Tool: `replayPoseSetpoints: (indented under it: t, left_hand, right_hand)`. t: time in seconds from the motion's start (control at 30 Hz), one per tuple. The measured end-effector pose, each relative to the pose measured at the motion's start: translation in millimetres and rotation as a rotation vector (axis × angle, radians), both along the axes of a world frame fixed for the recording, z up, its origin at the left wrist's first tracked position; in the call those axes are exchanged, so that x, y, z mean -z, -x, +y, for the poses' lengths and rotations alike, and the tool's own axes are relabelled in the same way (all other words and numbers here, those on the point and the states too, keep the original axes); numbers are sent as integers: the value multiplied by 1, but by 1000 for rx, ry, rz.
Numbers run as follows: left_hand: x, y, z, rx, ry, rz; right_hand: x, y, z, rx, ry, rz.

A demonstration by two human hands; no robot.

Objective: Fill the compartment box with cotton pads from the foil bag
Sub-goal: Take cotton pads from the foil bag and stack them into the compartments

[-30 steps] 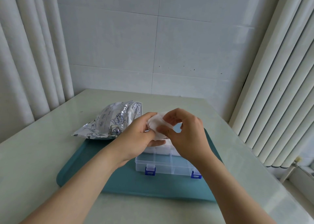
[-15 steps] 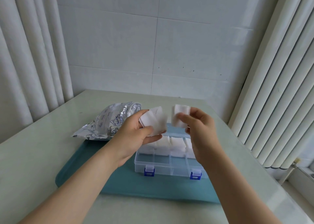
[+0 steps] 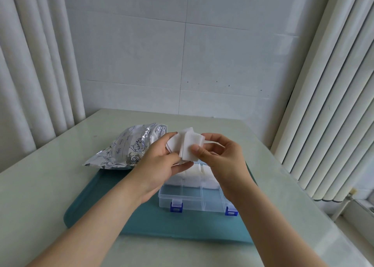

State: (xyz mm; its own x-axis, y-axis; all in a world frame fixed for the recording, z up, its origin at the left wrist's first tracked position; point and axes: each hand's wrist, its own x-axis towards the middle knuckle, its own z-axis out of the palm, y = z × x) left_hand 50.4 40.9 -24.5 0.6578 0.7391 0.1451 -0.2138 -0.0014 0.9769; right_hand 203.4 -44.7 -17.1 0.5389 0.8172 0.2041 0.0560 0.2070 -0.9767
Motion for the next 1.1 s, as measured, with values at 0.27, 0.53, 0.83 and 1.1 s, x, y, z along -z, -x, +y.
replayPoseSetpoints:
  t: [0.27, 0.53, 0.83, 1.1]
  left_hand:
    - [-1, 0, -1, -6, 26, -36]
    - [0, 0, -1, -91, -75, -48]
    - [0, -1, 0, -183, 43, -93]
    - [-4, 2, -1, -165, -46, -43]
  right_hand:
    - [2, 2, 2, 55, -12, -53]
    - [3, -1, 3, 27, -20, 22]
    - [3, -10, 4, -34, -5, 159]
    - [4, -6, 4, -96, 11, 157]
